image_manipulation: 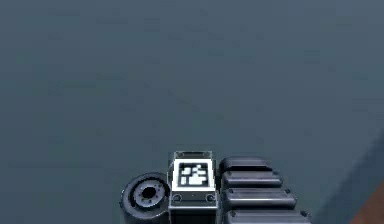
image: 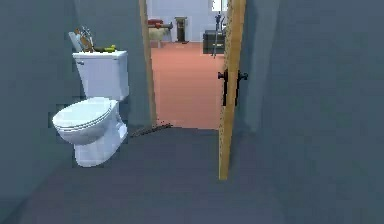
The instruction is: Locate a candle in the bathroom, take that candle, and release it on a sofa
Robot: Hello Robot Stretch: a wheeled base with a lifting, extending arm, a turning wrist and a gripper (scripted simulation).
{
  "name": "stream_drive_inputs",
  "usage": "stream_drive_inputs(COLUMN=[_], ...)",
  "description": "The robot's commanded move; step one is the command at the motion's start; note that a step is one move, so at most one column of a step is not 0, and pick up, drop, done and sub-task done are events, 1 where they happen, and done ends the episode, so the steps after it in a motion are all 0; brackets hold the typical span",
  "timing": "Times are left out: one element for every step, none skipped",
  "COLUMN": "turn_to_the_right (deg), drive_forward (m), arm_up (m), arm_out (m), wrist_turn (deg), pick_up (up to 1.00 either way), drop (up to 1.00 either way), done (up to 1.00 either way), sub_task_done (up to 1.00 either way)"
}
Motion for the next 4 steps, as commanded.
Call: stream_drive_inputs(turn_to_the_right=[-33.0,0.0,-45.0,-45.0], drive_forward=[0.0,0.1,0.0,0.0], arm_up=[0.0,0.0,0.0,0.0], arm_out=[0.0,0.0,0.0,0.0], wrist_turn=[0.0,0.0,0.0,0.0], pick_up=[0.0,0.0,0.0,0.0], drop=[0.0,0.0,0.0,0.0], done=[0.0,0.0,0.0,0.0], sub_task_done=[0.0,0.0,0.0,0.0])
